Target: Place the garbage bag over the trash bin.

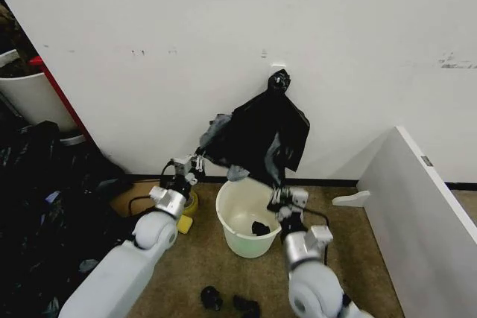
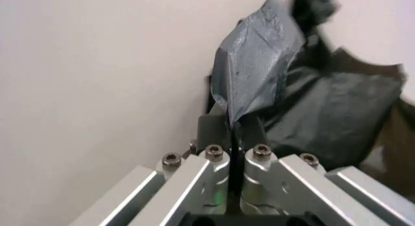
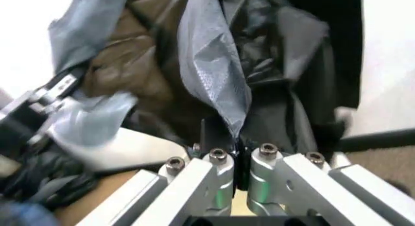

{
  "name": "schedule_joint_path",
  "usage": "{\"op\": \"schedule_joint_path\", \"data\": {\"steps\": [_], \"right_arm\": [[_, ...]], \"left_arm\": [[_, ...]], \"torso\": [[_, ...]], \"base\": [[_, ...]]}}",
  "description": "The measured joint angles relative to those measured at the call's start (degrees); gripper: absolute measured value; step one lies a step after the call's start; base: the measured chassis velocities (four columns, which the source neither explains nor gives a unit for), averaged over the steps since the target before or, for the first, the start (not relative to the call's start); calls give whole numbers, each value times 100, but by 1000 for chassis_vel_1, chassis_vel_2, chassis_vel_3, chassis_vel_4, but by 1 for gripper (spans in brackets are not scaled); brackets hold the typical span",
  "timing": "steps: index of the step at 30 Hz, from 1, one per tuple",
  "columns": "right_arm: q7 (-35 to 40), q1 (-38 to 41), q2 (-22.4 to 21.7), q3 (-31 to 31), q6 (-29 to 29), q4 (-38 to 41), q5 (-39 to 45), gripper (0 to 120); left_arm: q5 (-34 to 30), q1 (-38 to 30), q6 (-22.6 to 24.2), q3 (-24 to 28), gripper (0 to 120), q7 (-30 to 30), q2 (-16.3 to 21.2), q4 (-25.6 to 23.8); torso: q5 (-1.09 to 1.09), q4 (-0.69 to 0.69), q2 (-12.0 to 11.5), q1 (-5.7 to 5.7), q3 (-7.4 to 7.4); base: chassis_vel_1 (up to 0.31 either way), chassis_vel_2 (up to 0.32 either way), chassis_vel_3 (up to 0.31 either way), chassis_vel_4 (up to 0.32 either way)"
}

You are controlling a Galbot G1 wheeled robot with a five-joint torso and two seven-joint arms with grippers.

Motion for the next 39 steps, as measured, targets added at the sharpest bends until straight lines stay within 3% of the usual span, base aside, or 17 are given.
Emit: {"op": "schedule_joint_path", "data": {"steps": [2, 5, 9, 13, 21, 25, 31, 39], "right_arm": [[-81, -303, -26, -8, 126, 253, -207, 0], [-266, -446, -16, 58, 324, 366, -348, 0], [-1008, -596, 118, 354, 829, 645, -482, 0], [-1217, -573, 228, 451, 883, 767, -371, 0], [-1652, -612, 307, 570, 873, 1102, 234, 0], [-1465, -578, 275, 501, 446, 1360, 907, 0], [-1095, -348, 236, 468, -86, 1396, 1615, 0], [-948, 56, 248, 488, -143, 972, 1798, 0]], "left_arm": [[-32, 260, -6, -13, 0, 8, 23, -369], [-76, 333, -37, -20, 0, 39, 38, -547], [-275, 382, -36, -68, 0, 155, 114, -1067], [-592, 433, 101, -122, 0, 197, 165, -1349], [-1494, 623, 829, -116, 0, -59, 155, -1981], [-2039, 586, 1624, -128, 0, -778, 140, -2482], [-2336, 388, 2155, -143, 0, -1313, 126, -2568], [-2408, 339, 2312, 32, 0, -1470, -75, -2197]], "torso": [[-2, 0, 0, 0, 1], [0, 1, 0, 0, 0], [0, -1, 0, 0, 1], [0, 1, 0, 0, 1], [-1, 0, 0, 1, 2], [-1, 0, 0, 1, 1], [0, 0, 0, 1, 2], [-1, 0, -1, 1, 2]], "base": [[0, 0, 0, 0], [0, 0, 0, 0], [0, 0, 0, 0], [0, 0, 0, 0], [0, 0, 0, 0], [0, 0, 0, 0], [0, 0, 0, 0], [0, 0, 0, 0]]}}
